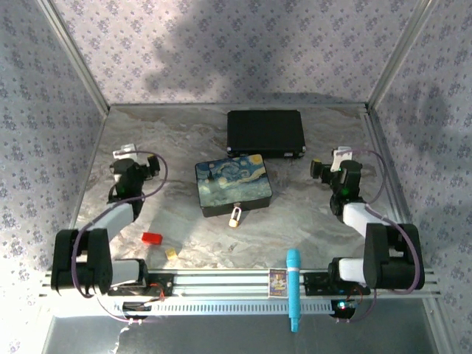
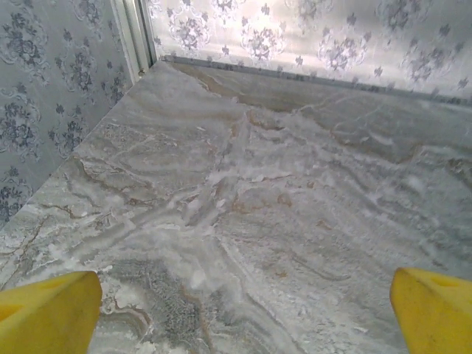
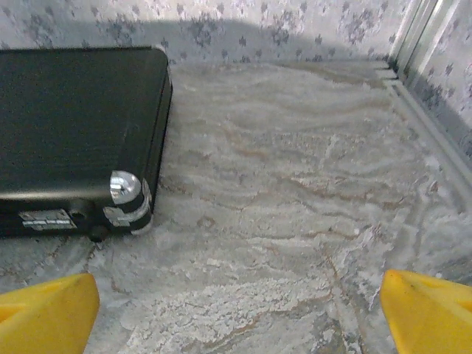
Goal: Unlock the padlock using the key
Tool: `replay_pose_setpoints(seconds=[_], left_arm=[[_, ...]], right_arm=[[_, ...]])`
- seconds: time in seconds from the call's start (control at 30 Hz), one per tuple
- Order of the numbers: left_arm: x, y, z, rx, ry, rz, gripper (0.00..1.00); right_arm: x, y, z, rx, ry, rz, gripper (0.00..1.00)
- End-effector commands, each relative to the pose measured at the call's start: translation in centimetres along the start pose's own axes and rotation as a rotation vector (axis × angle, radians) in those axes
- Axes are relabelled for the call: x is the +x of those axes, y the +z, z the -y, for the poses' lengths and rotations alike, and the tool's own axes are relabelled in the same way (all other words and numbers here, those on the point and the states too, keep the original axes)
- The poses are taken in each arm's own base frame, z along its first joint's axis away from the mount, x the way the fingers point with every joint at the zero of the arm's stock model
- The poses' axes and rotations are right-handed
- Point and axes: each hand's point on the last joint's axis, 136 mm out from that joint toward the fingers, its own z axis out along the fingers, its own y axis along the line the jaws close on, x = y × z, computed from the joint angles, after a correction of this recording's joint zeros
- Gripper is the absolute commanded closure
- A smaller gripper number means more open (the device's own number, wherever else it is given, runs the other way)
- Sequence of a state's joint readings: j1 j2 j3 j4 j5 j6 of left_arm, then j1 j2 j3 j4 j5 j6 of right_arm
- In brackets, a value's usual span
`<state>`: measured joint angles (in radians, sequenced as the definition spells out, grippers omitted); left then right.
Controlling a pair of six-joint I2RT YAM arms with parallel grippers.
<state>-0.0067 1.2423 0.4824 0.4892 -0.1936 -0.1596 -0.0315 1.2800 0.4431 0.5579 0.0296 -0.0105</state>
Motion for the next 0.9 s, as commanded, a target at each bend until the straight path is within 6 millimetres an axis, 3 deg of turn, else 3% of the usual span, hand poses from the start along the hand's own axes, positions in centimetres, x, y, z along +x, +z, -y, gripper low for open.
replay_pose_setpoints(seconds=[0.0, 0.1, 0.17, 0.27, 0.43, 0.6, 0.73, 0.87], left_arm=[[0.6, -1.3, 0.2, 0.019, -0.090, -0.055, 0.00], [0.0, -3.0, 0.1, 0.004, -0.244, -0.119, 0.00], [0.0, -4.2, 0.1, -0.003, -0.365, -0.163, 0.00], [0.8, -5.8, 1.6, 0.083, -0.493, -0.241, 0.00], [3.3, -8.4, 5.3, 0.245, -0.534, -0.464, 0.00], [6.5, -11.5, 7.9, 0.290, -0.437, -0.639, 0.00], [8.8, -14.0, 10.2, 0.350, -0.380, -0.726, 0.01], [10.8, -15.8, 11.6, 0.371, -0.340, -0.772, 0.02]], right_arm=[[0.0, -1.2, 0.5, 0.016, 0.034, -0.029, 0.01], [-0.8, -2.8, 1.3, 0.054, 0.193, -0.068, 0.01], [0.0, -3.8, 2.8, 0.151, 0.325, -0.152, 0.01], [1.7, -4.4, 2.0, 0.105, 0.381, -0.290, 0.01], [3.0, -6.3, -3.5, -0.117, 0.486, -0.474, 0.02], [4.7, -9.5, -8.6, -0.152, 0.395, -0.597, 0.04], [5.9, -12.5, -13.7, -0.229, 0.356, -0.613, 0.12], [7.3, -15.1, -17.4, -0.274, 0.287, -0.626, 0.20]])
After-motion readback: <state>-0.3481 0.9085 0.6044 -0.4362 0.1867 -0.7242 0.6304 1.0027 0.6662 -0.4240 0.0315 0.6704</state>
